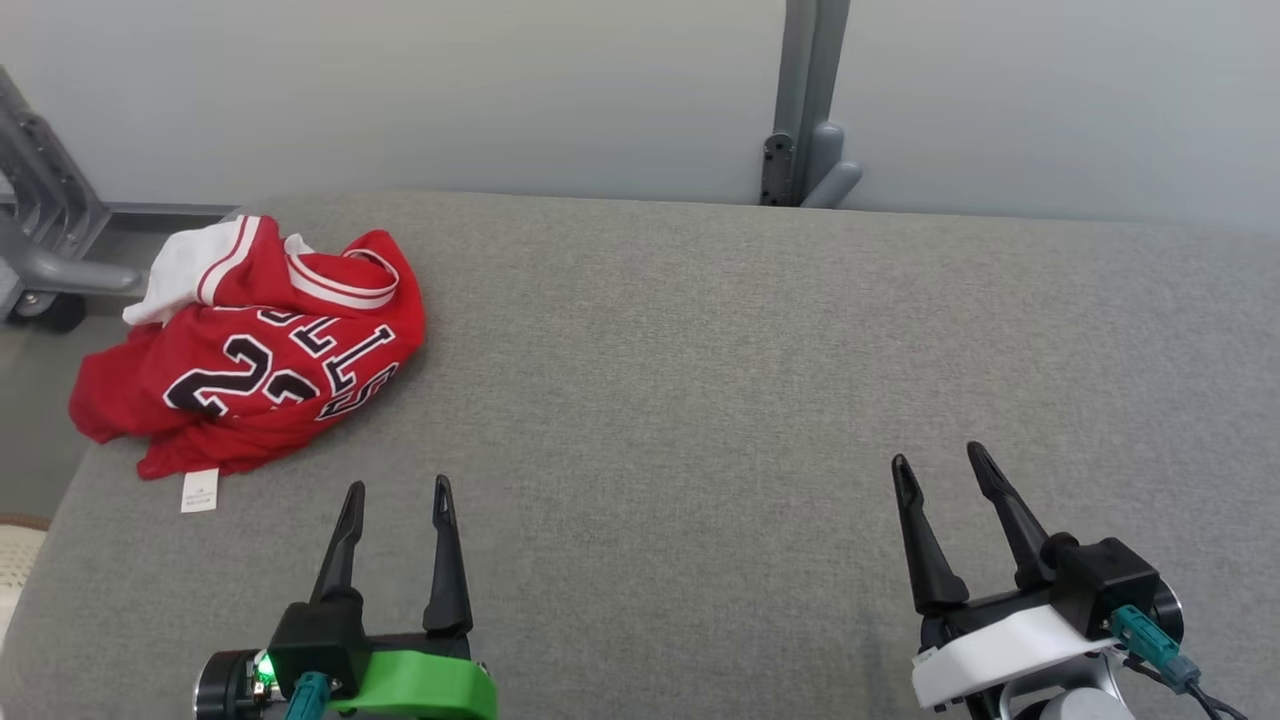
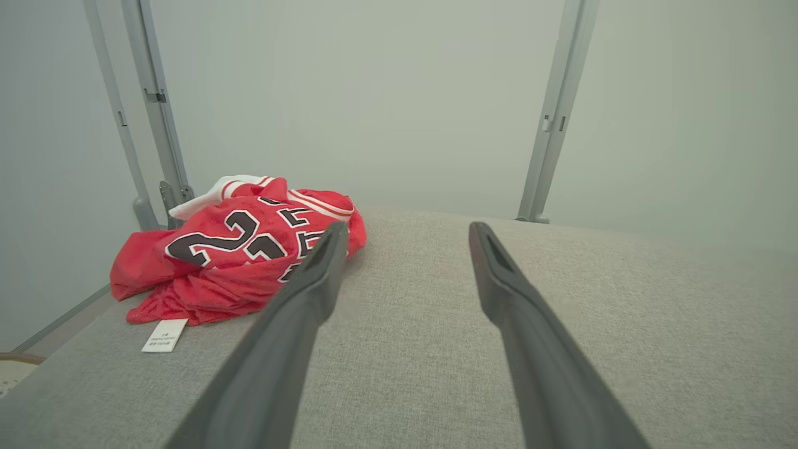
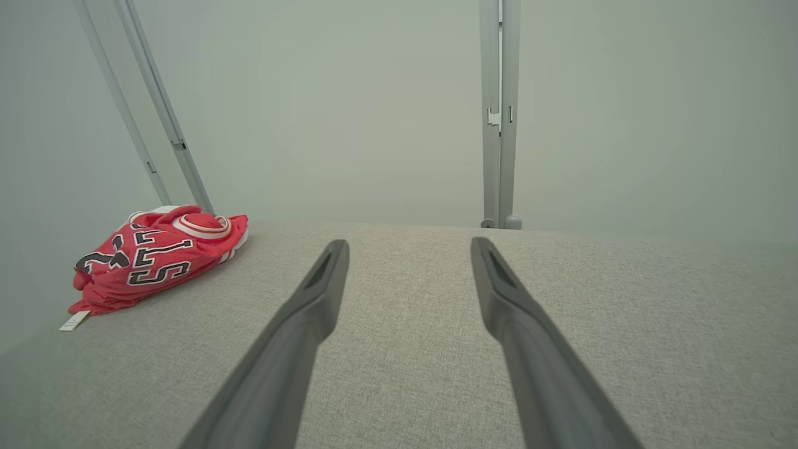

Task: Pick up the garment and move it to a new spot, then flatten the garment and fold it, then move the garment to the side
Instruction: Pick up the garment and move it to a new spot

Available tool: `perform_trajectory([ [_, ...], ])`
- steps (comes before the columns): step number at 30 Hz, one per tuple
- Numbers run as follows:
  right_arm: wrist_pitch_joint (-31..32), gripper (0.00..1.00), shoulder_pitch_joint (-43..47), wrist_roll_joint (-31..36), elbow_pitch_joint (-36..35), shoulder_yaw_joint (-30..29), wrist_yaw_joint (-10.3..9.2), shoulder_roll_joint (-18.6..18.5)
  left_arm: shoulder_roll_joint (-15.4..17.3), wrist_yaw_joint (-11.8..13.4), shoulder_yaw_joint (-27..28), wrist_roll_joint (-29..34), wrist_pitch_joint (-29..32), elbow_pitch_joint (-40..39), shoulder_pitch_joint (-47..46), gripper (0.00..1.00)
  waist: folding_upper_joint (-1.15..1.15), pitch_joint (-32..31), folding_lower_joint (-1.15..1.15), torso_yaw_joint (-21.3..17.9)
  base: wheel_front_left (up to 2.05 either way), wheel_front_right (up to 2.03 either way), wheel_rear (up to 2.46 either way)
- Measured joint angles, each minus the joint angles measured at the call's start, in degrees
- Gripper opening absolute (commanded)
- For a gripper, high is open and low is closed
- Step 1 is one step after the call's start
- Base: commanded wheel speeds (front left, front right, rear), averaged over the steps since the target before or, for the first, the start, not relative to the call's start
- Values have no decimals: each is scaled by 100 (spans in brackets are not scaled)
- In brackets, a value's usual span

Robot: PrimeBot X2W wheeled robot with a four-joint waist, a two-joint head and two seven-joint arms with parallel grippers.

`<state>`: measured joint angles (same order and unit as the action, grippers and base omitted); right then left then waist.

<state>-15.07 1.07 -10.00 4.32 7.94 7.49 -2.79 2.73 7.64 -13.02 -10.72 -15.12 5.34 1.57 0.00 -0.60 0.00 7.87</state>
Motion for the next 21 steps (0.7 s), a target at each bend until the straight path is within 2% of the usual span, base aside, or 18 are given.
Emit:
perform_trajectory([
  [12, 0, 100, 12, -212, 277, -255, 0, 0, 1, 52, 134, -31, 0, -65, 67, 100, 0, 16, 0, 687, 0, 0, 0],
  [21, 0, 100, -21, -191, 288, -224, 0, 2, 1, 98, 192, -49, -1, -189, 67, 100, 0, 86, 0, 1085, 0, 0, 0],
])
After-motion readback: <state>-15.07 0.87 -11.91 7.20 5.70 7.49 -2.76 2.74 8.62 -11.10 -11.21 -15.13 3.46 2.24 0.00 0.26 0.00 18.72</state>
